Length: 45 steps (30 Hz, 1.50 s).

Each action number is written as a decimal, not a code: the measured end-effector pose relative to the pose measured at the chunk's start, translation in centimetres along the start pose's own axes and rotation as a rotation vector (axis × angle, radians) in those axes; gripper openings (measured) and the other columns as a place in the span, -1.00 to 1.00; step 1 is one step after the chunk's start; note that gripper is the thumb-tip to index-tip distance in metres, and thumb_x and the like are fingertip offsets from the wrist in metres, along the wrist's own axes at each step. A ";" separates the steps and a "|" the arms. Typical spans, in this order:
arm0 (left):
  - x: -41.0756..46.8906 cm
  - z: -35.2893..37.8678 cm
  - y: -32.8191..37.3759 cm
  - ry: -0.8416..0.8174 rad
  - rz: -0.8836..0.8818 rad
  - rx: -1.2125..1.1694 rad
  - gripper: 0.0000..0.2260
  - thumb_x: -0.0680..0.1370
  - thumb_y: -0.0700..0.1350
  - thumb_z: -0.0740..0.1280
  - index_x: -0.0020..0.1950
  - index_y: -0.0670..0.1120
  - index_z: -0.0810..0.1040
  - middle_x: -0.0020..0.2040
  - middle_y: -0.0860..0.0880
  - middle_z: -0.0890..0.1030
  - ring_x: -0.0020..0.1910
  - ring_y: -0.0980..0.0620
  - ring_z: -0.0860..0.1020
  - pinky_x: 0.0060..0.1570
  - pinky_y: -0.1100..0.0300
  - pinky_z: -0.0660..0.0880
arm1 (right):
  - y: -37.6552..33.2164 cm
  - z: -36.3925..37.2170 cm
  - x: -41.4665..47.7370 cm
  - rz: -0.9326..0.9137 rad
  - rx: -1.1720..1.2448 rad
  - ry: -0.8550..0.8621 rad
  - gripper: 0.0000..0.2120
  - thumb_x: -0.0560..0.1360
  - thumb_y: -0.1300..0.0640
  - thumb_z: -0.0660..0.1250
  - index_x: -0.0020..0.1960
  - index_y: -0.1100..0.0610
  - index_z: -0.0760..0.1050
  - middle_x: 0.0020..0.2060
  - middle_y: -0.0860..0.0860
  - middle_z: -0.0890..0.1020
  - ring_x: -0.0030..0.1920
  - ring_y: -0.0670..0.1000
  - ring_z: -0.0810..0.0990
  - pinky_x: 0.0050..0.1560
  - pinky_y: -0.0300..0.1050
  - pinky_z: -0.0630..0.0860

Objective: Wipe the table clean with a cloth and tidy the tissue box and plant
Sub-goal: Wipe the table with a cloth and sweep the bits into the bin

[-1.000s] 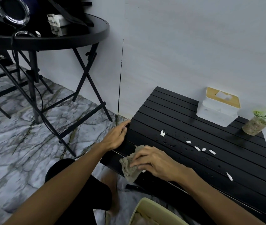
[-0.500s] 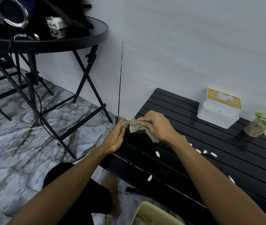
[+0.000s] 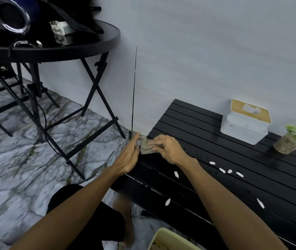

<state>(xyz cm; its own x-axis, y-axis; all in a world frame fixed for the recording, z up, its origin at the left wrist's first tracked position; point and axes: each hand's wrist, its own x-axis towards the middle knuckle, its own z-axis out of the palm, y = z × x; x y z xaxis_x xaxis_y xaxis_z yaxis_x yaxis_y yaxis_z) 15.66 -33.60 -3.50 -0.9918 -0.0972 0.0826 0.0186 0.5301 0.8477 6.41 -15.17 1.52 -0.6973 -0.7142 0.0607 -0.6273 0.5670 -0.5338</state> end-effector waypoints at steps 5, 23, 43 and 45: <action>0.0 -0.3 1.1 0.065 0.058 0.118 -0.52 0.61 0.06 -0.03 0.51 -0.01 0.29 0.52 0.05 0.26 0.50 0.11 0.17 0.50 0.09 0.08 | 0.1 -1.9 -3.3 -0.064 0.060 -0.173 -0.78 0.52 0.21 0.46 0.13 0.00 0.71 0.08 -0.09 0.67 0.07 -0.10 0.63 0.20 -0.08 0.56; 0.6 1.1 2.8 0.098 0.197 0.494 -0.51 0.63 0.16 -0.12 0.30 0.09 0.52 0.43 0.11 0.38 0.46 0.11 0.16 0.42 0.05 0.01 | 5.1 -6.8 -0.7 0.290 0.006 0.101 -0.81 0.58 0.22 0.38 0.15 0.08 0.69 0.16 0.01 0.66 0.20 0.05 0.61 0.18 -0.14 0.46; 1.4 4.6 4.7 0.038 0.235 0.505 -0.50 0.63 0.19 -0.14 0.33 0.11 0.48 0.42 0.14 0.38 0.48 0.07 0.14 0.43 0.04 -0.01 | 8.7 -12.5 -6.5 0.426 0.045 0.271 -0.77 0.61 0.17 0.35 0.24 0.12 0.65 0.11 0.03 0.71 0.08 -0.01 0.63 0.13 -0.13 0.46; 1.7 4.9 4.9 0.026 0.232 0.518 -0.50 0.62 0.19 -0.15 0.34 0.11 0.47 0.42 0.14 0.38 0.48 0.06 0.14 0.44 -0.01 0.01 | 10.7 -11.9 -5.8 0.530 0.028 0.316 -0.75 0.62 0.14 0.33 0.26 0.12 0.64 0.20 0.10 0.68 0.23 0.12 0.61 0.22 -0.09 0.46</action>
<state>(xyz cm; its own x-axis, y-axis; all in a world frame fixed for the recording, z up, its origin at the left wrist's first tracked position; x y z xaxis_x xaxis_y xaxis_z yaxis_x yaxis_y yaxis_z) 13.48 -27.00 -1.81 -0.9656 0.0543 0.2544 0.1652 0.8835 0.4383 -0.40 -0.12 5.50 -0.9833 -0.1801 0.0260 -0.1614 0.7976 -0.5811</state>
